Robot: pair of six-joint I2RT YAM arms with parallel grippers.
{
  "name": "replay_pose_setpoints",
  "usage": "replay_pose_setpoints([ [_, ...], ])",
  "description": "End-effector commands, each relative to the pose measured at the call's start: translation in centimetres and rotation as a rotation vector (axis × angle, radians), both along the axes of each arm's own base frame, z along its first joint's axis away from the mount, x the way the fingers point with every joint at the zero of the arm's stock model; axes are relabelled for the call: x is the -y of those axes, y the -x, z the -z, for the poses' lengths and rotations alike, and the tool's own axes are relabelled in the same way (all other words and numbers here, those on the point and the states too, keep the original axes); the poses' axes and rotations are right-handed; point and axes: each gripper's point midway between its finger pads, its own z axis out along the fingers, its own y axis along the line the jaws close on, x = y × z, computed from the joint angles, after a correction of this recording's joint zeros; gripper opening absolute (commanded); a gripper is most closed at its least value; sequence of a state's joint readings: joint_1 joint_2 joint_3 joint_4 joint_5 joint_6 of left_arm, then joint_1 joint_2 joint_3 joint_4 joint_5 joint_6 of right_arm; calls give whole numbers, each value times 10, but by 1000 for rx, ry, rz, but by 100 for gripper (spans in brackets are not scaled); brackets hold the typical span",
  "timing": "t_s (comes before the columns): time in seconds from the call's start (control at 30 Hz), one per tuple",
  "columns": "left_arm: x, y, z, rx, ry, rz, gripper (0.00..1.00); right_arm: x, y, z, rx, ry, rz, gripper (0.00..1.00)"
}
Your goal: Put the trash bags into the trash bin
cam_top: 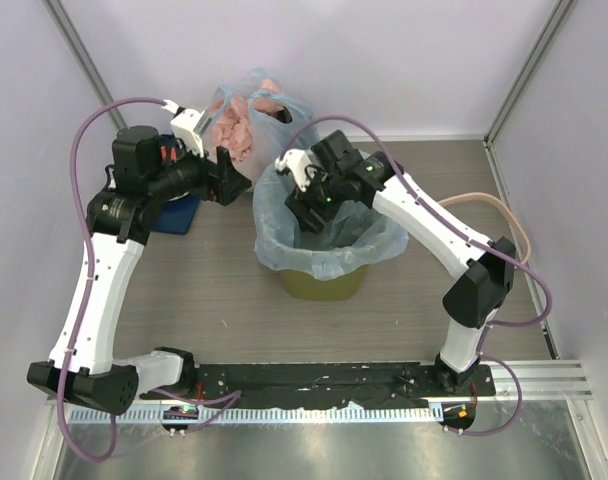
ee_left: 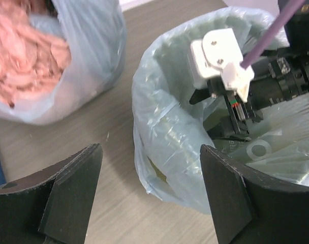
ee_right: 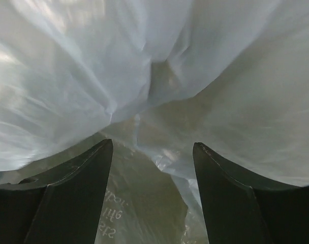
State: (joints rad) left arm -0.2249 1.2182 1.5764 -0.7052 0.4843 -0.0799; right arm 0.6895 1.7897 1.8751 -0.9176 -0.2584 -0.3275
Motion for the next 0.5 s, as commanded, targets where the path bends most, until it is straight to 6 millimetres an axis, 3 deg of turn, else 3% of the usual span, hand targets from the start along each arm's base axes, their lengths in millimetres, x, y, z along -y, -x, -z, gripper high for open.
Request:
replay_pose_setpoints([
  [0.0,-6,7,-10,5,93,-17,82,26,11,31,3,173,-69,72],
  [0.23,-9,4,7,-48,97,-27,83,48,38,93,-161,322,-118,73],
  [0.47,-10,3,23,-95,85,-34,82,57,72,130,-365,367,-147,73],
])
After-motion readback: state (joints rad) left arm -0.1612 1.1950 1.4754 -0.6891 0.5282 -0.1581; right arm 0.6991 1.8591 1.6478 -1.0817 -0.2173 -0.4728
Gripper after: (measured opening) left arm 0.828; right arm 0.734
